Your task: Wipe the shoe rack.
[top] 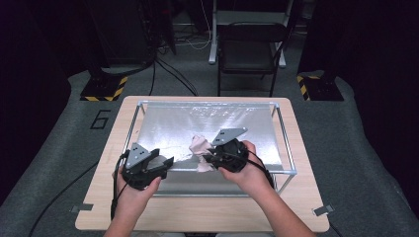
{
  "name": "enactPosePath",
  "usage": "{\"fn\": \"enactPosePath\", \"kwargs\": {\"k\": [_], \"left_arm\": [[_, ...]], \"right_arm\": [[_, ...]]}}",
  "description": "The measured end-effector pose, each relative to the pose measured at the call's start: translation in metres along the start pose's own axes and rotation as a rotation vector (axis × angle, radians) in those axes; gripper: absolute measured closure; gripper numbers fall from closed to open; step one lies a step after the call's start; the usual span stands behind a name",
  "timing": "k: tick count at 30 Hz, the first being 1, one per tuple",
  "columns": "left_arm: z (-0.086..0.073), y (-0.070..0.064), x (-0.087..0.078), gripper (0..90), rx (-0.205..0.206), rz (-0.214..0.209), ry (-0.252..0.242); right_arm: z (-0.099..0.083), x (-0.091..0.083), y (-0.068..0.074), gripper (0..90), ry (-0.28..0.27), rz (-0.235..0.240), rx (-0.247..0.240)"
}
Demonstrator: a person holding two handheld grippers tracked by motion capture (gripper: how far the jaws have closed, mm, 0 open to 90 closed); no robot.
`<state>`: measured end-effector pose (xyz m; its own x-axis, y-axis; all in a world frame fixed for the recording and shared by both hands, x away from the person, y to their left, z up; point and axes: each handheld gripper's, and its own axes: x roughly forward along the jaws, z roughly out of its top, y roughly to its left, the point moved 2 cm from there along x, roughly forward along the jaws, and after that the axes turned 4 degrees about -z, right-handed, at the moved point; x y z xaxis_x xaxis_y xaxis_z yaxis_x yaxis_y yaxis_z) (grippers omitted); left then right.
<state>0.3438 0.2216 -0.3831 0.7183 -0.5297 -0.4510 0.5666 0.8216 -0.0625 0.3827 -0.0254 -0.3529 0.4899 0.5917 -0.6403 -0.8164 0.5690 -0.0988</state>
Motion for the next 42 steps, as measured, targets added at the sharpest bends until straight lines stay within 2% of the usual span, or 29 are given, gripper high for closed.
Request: {"fn": "enactPosePath", "kwargs": {"k": [4, 6, 8, 10, 12, 14, 15, 19, 23, 26, 29, 33, 38, 42], "left_arm": [[0.000, 0.000, 0.000, 41.1, 0.001, -0.001, -0.001], [0.000, 0.000, 0.000, 41.1, -0.007, -0.002, 0.002], [0.000, 0.000, -0.001, 41.1, 0.002, -0.001, 0.000], [0.000, 0.000, -0.002, 41.2, 0.003, -0.001, -0.001], [0.000, 0.001, -0.003, 43.1, 0.009, -0.005, -0.001], [0.000, 0.000, -0.005, 45.5, 0.014, -0.003, 0.002], [0.000, -0.001, -0.005, 45.6, 0.009, -0.011, 0.002], [0.001, -0.004, -0.005, 45.5, 0.030, -0.037, 0.005], [0.001, -0.005, -0.003, 45.5, 0.033, -0.053, -0.002], [0.001, -0.007, -0.002, 45.4, 0.029, -0.049, 0.001], [0.002, -0.010, 0.000, 45.2, 0.027, -0.032, 0.006], [0.002, -0.011, 0.001, 45.2, 0.022, -0.028, 0.013], [0.002, -0.012, 0.002, 45.4, 0.032, -0.018, 0.010], [0.002, -0.011, 0.002, 46.5, 0.036, -0.012, 0.009]], "right_arm": [[-0.009, -0.011, -0.006, 76.9, 0.007, -0.031, 0.019], [-0.012, -0.013, -0.009, 76.9, 0.007, -0.027, 0.019], [-0.012, -0.012, -0.008, 76.9, -0.004, -0.023, 0.044], [-0.011, -0.011, -0.007, 76.8, 0.015, -0.025, 0.037], [-0.009, -0.009, -0.006, 76.9, -0.001, -0.032, 0.032], [-0.008, -0.008, -0.006, 76.9, 0.006, -0.014, 0.020], [-0.007, -0.007, -0.004, 76.8, 0.005, -0.012, 0.035], [-0.003, -0.002, 0.000, 76.7, -0.008, 0.003, 0.031], [0.001, 0.002, 0.002, 76.5, -0.015, 0.021, 0.001], [0.005, 0.005, 0.002, 76.5, -0.011, 0.051, 0.012], [0.009, 0.009, 0.003, 76.5, -0.005, 0.079, -0.002], [0.013, 0.013, 0.005, 76.5, 0.002, 0.112, -0.050], [0.017, 0.018, 0.003, 76.4, -0.012, 0.163, -0.057], [0.018, 0.018, 0.000, 76.5, 0.015, 0.198, -0.083]]}}
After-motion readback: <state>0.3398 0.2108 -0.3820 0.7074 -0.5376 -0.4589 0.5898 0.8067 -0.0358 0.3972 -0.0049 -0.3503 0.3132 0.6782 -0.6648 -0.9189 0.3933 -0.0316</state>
